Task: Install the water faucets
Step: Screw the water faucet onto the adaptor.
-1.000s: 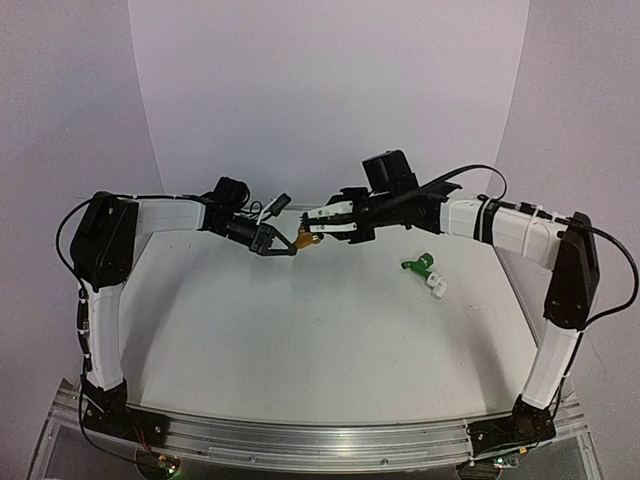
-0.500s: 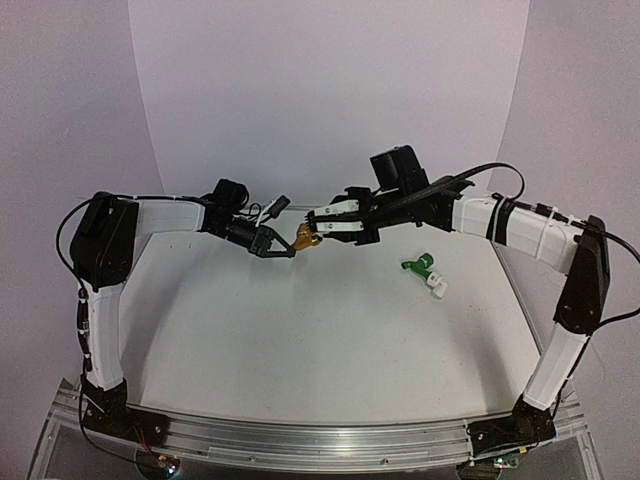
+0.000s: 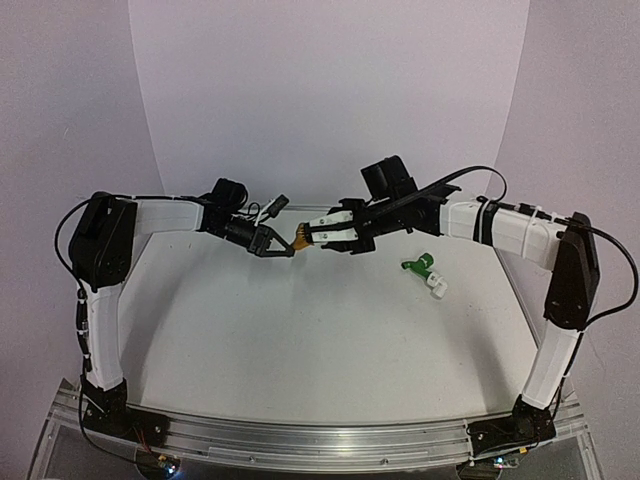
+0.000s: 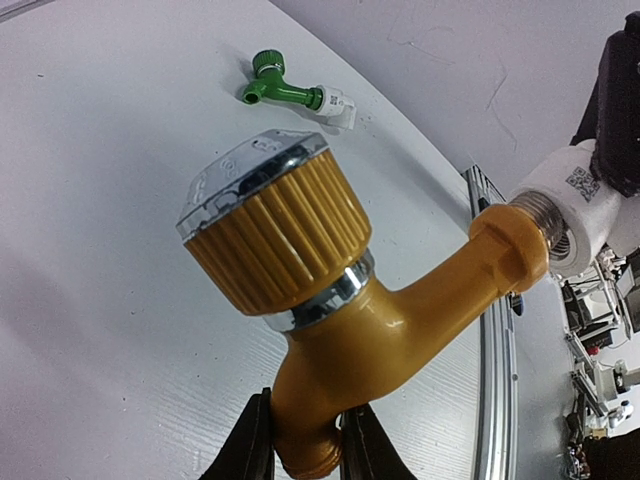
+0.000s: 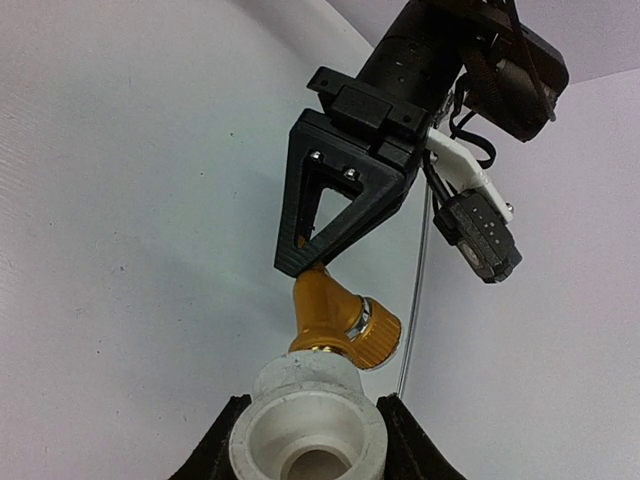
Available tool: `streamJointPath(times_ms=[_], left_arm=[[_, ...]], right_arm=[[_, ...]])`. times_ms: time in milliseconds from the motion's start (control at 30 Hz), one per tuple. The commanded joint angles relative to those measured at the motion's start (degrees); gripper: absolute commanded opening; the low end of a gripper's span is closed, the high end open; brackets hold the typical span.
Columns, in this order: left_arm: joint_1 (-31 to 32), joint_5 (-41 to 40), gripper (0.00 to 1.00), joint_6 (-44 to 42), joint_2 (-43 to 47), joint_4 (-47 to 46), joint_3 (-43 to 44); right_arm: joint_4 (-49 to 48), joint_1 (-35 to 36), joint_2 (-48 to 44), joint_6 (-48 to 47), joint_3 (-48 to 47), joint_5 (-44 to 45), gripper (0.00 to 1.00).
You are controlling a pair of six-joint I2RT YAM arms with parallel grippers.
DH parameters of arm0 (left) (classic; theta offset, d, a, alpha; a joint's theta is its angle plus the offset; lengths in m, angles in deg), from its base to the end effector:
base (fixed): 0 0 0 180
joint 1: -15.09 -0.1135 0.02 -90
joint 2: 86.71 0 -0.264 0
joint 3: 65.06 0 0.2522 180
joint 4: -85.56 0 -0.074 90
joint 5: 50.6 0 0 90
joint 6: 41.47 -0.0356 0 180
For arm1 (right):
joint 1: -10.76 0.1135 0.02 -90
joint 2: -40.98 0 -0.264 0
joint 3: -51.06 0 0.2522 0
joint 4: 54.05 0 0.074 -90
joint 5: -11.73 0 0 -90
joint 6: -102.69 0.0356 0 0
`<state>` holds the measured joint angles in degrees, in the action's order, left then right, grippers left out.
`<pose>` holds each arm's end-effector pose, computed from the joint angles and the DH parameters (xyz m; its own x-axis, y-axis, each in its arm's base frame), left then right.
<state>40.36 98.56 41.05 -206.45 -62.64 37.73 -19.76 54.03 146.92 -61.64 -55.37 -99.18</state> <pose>0.3966 -0.2210 0.1998 -0.5790 0.3471 -0.7378 0.8131 0.1783 -0.5542 0.3072 0.3066 0.3098 0.7150 -0.5622 -0.4156 -0.6213 -0.2383 -0.7465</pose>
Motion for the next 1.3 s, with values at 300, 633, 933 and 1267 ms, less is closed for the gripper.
streamJointPath(times_ms=[300,633,933,1267], left_arm=[[1.5,2.5,0.0,-0.1,5.7,-2.6,-0.6],[2.2,-0.7,0.0,-0.1,8.5,-4.2,-2.4],[3.5,-2.4,0.0,3.4,11.8,-10.1,-5.7],[5.3,-3.5,0.0,5.2,12.8,-12.5,-7.0]], right_arm=[[-8.7,-0.2,0.9,5.9,-0.1,-2.1,0.0],[-7.7,0.2,1.3,7.9,1.4,-3.2,0.0],[-8.4,0.1,1.9,18.1,0.2,-4.3,0.0],[-11.4,0.2,2.2,25.8,1.1,-5.4,0.0]])
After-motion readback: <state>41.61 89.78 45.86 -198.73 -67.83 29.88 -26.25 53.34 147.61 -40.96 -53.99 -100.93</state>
